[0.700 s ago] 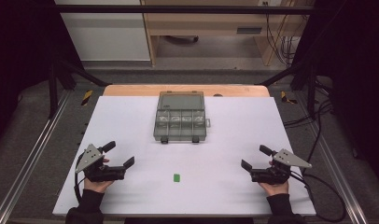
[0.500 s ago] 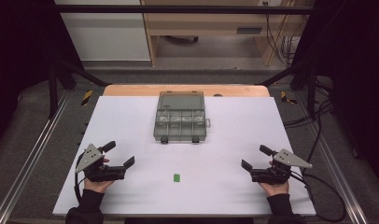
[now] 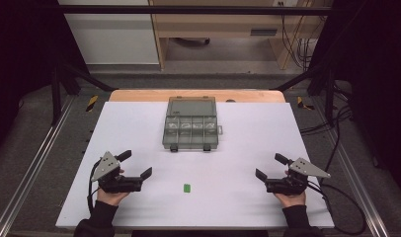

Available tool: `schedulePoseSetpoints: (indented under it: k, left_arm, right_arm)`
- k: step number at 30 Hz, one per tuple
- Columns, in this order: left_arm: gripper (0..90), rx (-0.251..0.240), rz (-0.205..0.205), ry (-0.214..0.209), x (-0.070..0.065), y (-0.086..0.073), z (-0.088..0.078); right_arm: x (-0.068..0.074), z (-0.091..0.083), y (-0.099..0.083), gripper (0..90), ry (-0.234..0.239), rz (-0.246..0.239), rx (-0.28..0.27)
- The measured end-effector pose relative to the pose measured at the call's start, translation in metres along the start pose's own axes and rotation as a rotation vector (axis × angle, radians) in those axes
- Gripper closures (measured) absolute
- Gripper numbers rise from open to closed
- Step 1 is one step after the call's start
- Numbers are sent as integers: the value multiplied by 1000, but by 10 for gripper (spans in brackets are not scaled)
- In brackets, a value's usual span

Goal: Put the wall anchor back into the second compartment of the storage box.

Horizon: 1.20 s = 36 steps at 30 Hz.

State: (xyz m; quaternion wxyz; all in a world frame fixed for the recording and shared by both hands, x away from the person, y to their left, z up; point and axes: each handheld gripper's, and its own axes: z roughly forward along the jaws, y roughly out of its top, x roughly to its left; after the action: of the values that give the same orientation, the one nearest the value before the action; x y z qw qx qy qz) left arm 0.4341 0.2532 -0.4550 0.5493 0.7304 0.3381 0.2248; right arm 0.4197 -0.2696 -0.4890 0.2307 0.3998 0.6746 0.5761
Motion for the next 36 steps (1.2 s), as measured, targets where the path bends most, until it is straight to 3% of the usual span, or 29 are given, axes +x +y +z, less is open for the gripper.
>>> schedulePoseSetpoints:
  k: [7,20,22,36]
  left_arm:
    - [6,46,2,-25,-22,1,15]
    - [5,151,-6,-41,-47,-6,38]
    - [5,188,-21,-44,-53,-8,44]
    - [77,318,-54,-65,-78,-17,71]
  right_arm:
    - [0,-1,0,2,-3,0,-1]
    - [0,-1,0,3,-3,1,3]
    - [0,-1,0,2,-4,2,3]
    - [0,0,0,2,-6,2,7]
